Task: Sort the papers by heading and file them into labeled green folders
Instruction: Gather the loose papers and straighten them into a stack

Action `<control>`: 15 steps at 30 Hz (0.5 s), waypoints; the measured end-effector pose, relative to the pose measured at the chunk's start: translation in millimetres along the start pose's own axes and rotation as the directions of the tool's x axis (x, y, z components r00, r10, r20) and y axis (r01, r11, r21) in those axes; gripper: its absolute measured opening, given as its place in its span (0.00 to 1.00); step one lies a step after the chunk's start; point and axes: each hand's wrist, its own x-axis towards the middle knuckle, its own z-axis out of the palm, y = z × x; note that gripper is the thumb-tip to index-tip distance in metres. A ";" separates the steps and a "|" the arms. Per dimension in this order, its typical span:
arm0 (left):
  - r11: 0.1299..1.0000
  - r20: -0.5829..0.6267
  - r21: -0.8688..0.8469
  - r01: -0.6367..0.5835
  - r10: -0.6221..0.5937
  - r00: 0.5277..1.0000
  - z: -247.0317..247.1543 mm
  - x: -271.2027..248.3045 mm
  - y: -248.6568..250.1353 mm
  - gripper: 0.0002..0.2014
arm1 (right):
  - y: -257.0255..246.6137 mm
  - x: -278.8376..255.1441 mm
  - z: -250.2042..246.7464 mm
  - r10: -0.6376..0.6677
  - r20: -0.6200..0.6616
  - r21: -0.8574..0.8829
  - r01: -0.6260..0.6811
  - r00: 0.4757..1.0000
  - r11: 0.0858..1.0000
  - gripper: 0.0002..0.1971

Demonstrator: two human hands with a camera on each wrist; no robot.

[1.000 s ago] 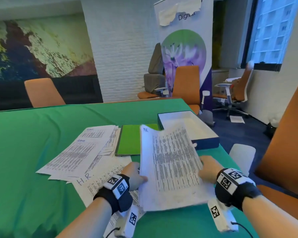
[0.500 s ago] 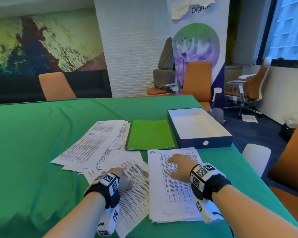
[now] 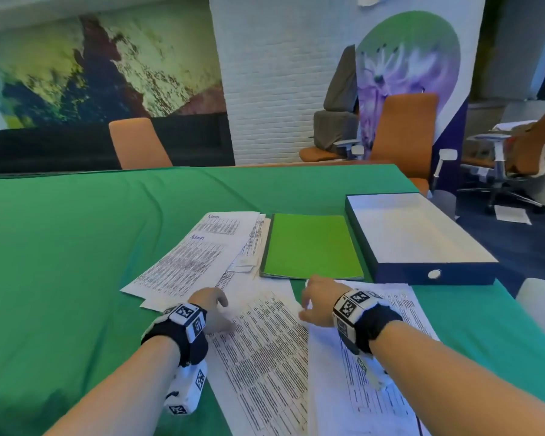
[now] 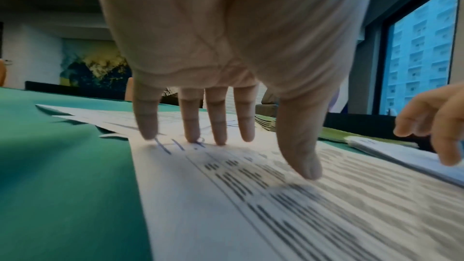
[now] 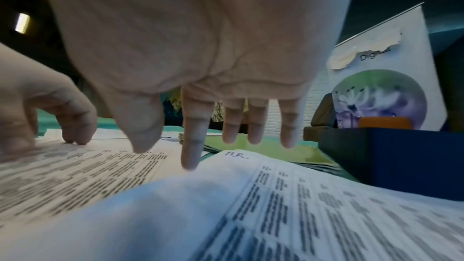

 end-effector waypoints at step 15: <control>0.975 0.018 0.172 0.144 -0.149 0.989 -17.7 72.6 -48.4 0.34 | -36.9 89.3 -6.3 0.175 0.152 0.170 -0.200 0.973 0.965 0.50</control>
